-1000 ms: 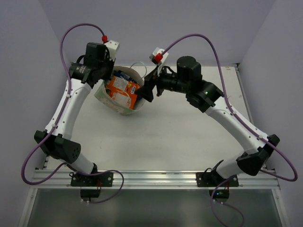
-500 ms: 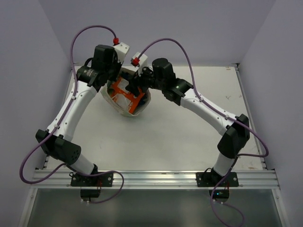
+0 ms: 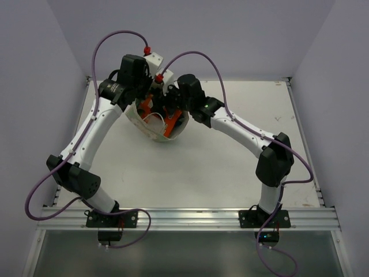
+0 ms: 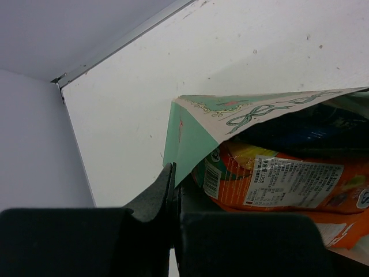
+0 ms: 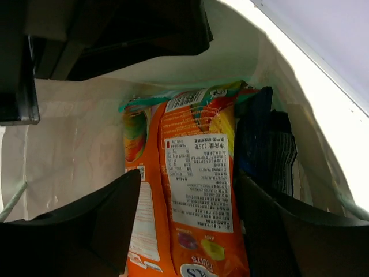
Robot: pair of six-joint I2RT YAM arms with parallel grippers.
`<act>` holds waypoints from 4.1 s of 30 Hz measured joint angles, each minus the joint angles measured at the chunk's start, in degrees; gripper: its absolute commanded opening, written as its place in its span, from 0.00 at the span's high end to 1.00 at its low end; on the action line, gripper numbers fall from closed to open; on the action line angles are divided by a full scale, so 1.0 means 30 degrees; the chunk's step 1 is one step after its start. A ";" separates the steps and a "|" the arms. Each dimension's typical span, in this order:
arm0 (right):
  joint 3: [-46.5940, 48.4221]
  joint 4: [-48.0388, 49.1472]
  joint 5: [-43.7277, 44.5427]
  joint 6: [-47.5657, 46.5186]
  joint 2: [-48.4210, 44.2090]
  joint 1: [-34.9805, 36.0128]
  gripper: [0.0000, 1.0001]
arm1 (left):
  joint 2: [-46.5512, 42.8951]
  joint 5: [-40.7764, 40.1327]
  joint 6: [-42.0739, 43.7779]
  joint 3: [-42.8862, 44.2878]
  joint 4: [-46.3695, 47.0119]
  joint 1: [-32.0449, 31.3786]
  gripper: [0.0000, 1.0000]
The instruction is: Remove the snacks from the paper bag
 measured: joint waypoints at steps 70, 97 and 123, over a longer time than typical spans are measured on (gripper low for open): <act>-0.1275 -0.1749 0.3687 -0.1209 -0.4830 0.3701 0.50 | -0.0976 -0.1370 0.0758 -0.1756 0.1923 0.0517 1.00; -0.3526 0.1413 0.6127 -0.1523 0.0248 0.2688 0.60 | -0.1013 -0.0648 -0.0036 -0.1756 0.1734 0.0510 1.00; -0.0976 -0.1304 0.3898 -0.1741 -0.7963 0.2528 1.00 | -0.1049 -0.1406 -0.0051 -0.1647 0.1741 0.0510 1.00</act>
